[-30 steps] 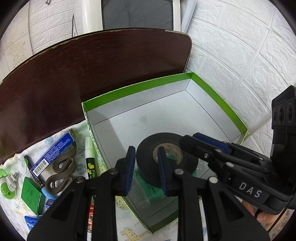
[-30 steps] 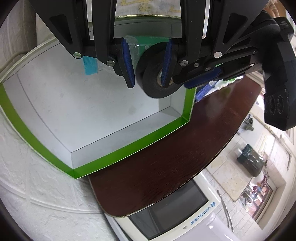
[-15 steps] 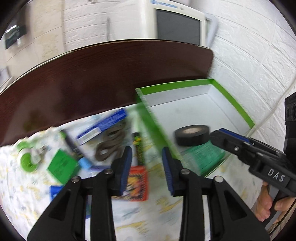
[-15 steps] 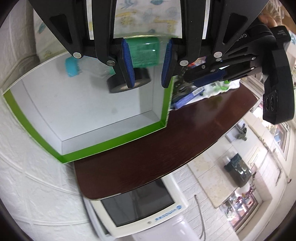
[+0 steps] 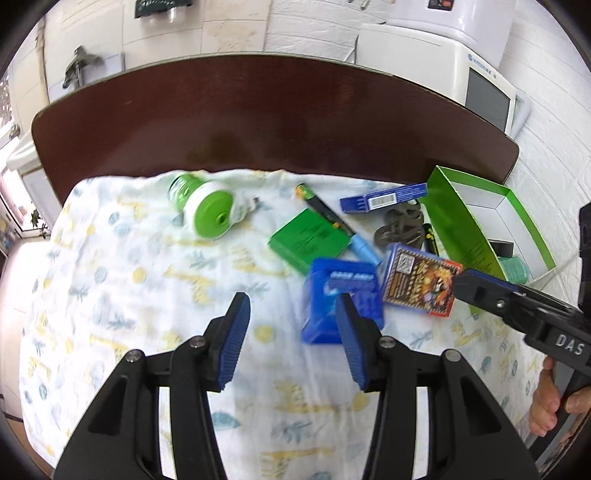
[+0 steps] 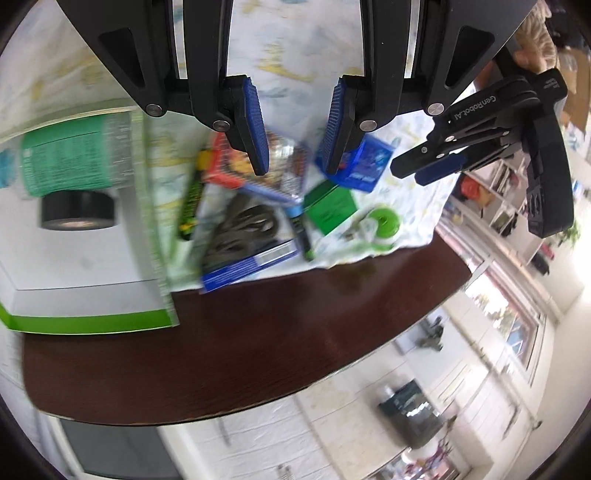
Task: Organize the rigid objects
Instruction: 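Move the right gripper to the blue square box and grasp it, then lift the blue box with the right gripper and carry it over the green box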
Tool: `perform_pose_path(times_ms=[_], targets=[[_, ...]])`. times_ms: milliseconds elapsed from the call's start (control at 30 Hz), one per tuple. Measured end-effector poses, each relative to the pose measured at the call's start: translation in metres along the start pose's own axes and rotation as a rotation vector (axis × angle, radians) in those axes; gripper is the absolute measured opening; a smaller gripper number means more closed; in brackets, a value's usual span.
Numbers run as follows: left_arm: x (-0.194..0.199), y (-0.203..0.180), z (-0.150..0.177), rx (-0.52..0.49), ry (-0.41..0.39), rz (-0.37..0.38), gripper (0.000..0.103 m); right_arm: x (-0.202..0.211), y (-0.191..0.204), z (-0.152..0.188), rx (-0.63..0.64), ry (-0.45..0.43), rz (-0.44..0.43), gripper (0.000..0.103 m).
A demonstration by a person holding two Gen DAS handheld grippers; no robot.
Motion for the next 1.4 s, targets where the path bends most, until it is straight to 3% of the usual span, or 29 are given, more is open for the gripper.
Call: perform_pose_path(times_ms=[167, 500, 833, 967, 1100, 1267, 1400], targets=[[0.006, 0.005, 0.024, -0.003, 0.023, 0.063, 0.046, -0.028, 0.023, 0.003, 0.027, 0.048, 0.003, 0.033], [-0.016, -0.026, 0.041, 0.003, 0.108, 0.183, 0.045, -0.078, 0.033, -0.039, 0.050, 0.086, 0.058, 0.033], [-0.045, -0.036, 0.032, 0.047, 0.162, 0.231, 0.047, -0.113, 0.035, -0.022, -0.023, 0.189, -0.031, 0.034], [-0.044, -0.027, 0.034, 0.035, 0.163, 0.198, 0.047, -0.107, 0.035, -0.019, -0.026, 0.182, -0.028, 0.034], [-0.033, 0.003, 0.032, 0.040, 0.119, 0.101, 0.046, -0.099, 0.036, -0.009, -0.049, 0.218, -0.037, 0.034], [-0.025, 0.045, 0.033, 0.127, 0.108, 0.058, 0.046, -0.079, 0.048, 0.022, -0.060, 0.245, -0.063, 0.033], [-0.014, 0.055, 0.040, 0.153, 0.109, 0.052, 0.046, -0.065, 0.056, 0.044, -0.075, 0.256, -0.110, 0.033]])
Point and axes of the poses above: each gripper's, at about its wrist camera, not at the fingertips, and x roughly against the way its jaws point, y to its left, z to its underside, the point moved 8 cm from there along -x, roughly the way its jaws point, and after that the axes turned 6 degrees about -z, right-handed, at the moved point
